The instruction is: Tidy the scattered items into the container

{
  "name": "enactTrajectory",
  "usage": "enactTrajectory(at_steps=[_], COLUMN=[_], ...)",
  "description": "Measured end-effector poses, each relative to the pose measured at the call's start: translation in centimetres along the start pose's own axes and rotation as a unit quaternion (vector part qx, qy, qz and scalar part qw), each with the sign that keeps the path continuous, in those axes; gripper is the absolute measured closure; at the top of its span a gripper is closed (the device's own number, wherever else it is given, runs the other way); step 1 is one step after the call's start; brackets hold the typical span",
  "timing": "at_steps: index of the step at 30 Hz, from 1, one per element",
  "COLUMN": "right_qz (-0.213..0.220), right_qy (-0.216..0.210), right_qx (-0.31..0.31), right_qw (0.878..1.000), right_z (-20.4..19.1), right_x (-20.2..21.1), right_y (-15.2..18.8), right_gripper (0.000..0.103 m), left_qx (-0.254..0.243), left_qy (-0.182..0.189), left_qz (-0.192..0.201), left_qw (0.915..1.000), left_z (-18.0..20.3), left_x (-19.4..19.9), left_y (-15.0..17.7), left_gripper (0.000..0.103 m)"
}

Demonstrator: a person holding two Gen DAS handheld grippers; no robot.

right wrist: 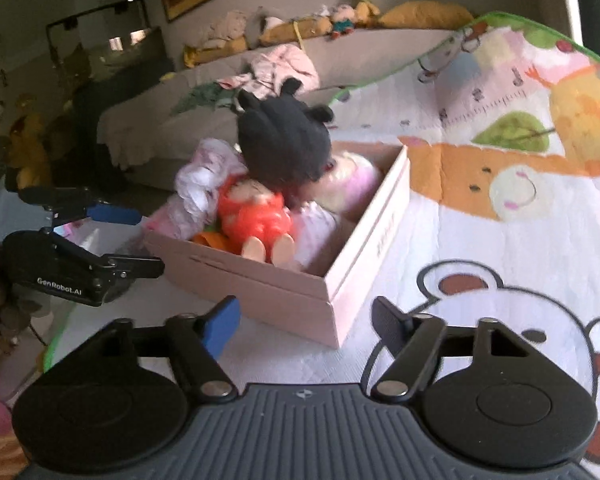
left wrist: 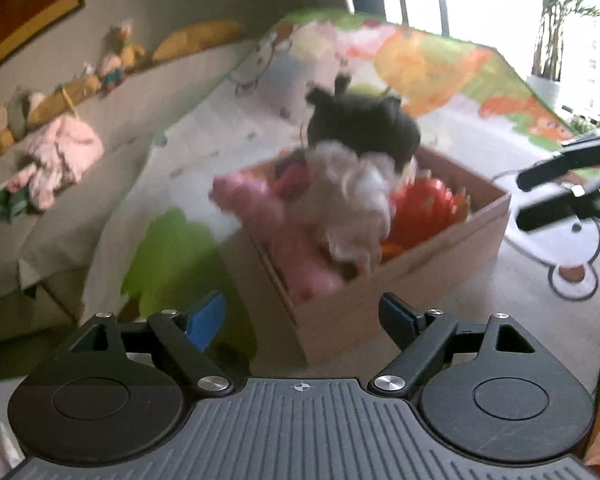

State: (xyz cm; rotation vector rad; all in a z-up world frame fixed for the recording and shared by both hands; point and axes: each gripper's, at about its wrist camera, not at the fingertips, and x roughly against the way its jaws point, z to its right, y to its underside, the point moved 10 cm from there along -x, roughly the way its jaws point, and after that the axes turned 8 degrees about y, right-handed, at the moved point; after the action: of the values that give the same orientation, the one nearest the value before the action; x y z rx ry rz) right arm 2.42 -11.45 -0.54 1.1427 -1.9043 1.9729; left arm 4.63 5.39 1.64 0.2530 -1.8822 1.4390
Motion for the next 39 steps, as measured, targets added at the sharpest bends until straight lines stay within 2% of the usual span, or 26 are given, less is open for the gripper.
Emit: enactTrajectory(at_steps=[2,3,4,5,8,11,20,22,23,24,25,26,29,31,35,37,39], right_qz=[-0.005,-0.006,-0.005,-0.003,0.000,0.006,0.022,0.015,0.007,0.001,-0.006,-0.013,-0.039,-0.036,-0.041,-0.040,-0.034], right_qy=[0.001,0.003,0.005,0.005,0.009,0.039,0.086,0.098,0.100,0.100,0.100,0.102,0.110,0.121,0.176,0.197,0.198], right_qx=[-0.018,-0.025,-0.029,-0.032,-0.040,-0.053,-0.096,-0.109,-0.115,-0.117,-0.117,-0.116,-0.122,-0.115,-0.065,-0.040,-0.045], right_qw=[1.000,1.000,1.000,0.999,0.999,0.998,0.991,0.989,0.988,0.988,0.988,0.988,0.986,0.985,0.981,0.979,0.979], right_z=[0.5,0.8,1.0,1.3,1.8,3.2,7.3,7.8,7.9,7.8,7.7,7.6,7.5,7.5,7.6,7.7,7.9], right_x=[-0.4,-0.6,-0.7,-0.7,-1.4,-2.5,-5.2,-5.5,-5.5,-5.4,-5.3,-5.3,-5.6,-5.7,-6.3,-6.8,-6.8], right_y=[0.0,-0.2,-0.2,-0.3,-0.7,-1.8,-4.1,-3.8,-3.4,-3.0,-2.4,-1.9,-0.4,0.1,0.6,0.7,0.7], right_gripper=[0.050,0.052,0.053,0.055,0.056,0.056,0.054,0.044,0.033,0.025,0.021,0.016,0.000,0.000,0.000,0.000,0.000], left_qx=[-0.002,-0.004,-0.005,-0.005,-0.002,0.010,0.034,0.039,0.044,0.056,0.072,0.090,0.130,0.146,0.175,0.173,0.180], left_qy=[0.006,0.011,0.016,0.017,0.018,0.022,0.017,0.017,0.016,0.016,0.013,0.006,-0.021,-0.036,-0.064,-0.081,-0.094], left_qz=[-0.006,-0.006,-0.007,-0.007,-0.001,0.008,0.023,0.026,0.029,0.033,0.035,0.039,0.041,0.027,-0.005,0.005,0.011], left_qw=[1.0000,0.9999,0.9998,0.9998,0.9998,0.9997,0.9990,0.9988,0.9985,0.9978,0.9967,0.9952,0.9905,0.9882,0.9826,0.9815,0.9791], left_z=[0.4,0.7,0.9,1.1,1.4,1.6,1.6,1.6,1.6,1.5,1.4,1.3,2.0,2.7,3.7,3.7,3.4], left_x=[-0.6,-1.0,-1.3,-1.6,-2.2,-3.3,-7.6,-8.4,-8.7,-8.9,-9.0,-8.9,-8.7,-8.8,-9.4,-9.3,-9.3], left_y=[0.1,0.0,-0.1,-0.3,-0.9,-2.0,-5.8,-6.4,-6.6,-6.7,-6.6,-6.4,-4.7,-3.3,-0.9,-0.9,-0.7], left_gripper=[0.022,0.031,0.035,0.030,0.031,0.031,0.030,0.029,0.027,0.023,0.018,0.007,0.002,0.001,0.000,0.000,0.000])
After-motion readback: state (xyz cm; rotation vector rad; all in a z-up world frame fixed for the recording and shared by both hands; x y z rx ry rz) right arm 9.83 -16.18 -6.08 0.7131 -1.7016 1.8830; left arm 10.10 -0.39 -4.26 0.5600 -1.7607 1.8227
